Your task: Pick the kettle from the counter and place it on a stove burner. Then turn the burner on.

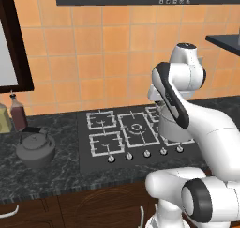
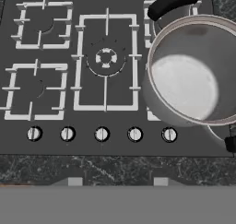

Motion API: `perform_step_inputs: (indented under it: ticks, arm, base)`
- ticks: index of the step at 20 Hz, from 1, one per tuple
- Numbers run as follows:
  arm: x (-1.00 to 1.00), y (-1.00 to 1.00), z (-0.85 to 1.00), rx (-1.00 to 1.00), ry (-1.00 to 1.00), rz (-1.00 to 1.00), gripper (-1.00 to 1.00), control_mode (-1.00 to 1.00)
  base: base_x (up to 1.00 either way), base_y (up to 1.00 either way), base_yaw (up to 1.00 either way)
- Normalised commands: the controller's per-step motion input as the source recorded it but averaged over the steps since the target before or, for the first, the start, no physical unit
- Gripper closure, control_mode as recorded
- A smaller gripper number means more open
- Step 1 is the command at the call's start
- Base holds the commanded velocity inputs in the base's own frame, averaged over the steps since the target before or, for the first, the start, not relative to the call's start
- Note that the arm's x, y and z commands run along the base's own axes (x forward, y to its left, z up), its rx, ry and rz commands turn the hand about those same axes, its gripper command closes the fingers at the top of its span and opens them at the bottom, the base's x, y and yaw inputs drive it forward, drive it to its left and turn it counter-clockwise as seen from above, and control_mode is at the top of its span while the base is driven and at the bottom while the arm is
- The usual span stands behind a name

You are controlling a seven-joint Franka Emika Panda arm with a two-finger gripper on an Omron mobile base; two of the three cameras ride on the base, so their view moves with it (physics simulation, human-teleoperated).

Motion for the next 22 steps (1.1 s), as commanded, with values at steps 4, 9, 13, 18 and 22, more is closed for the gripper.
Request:
perform_step_inputs:
  ticks: [4,9,13,18,22]
  arm:
    - [0.08,0.11,-0.19,0.0,-0.03,0.0,-1.0,-1.0]
    - [0.0,0.92,-0.02,0.0,-0.03,0.11,-1.0,-1.0]
    - [0.0,1.0,0.0,0.0,0.1,0.35,-1.0,-1.0]
    - [0.0,1.0,0.0,-0.1,0.18,0.37,-1.0,-1.0]
    - [0.0,0.99,-0.09,-0.16,0.06,0.26,-1.0,-1.0]
  base:
    - [0.0,0.0,0.0]
    - [0.0,0.0,0.0]
    - [0.0,0.0,0.0]
    - [0.0,0.0,0.0]
    - [0.0,0.0,0.0]
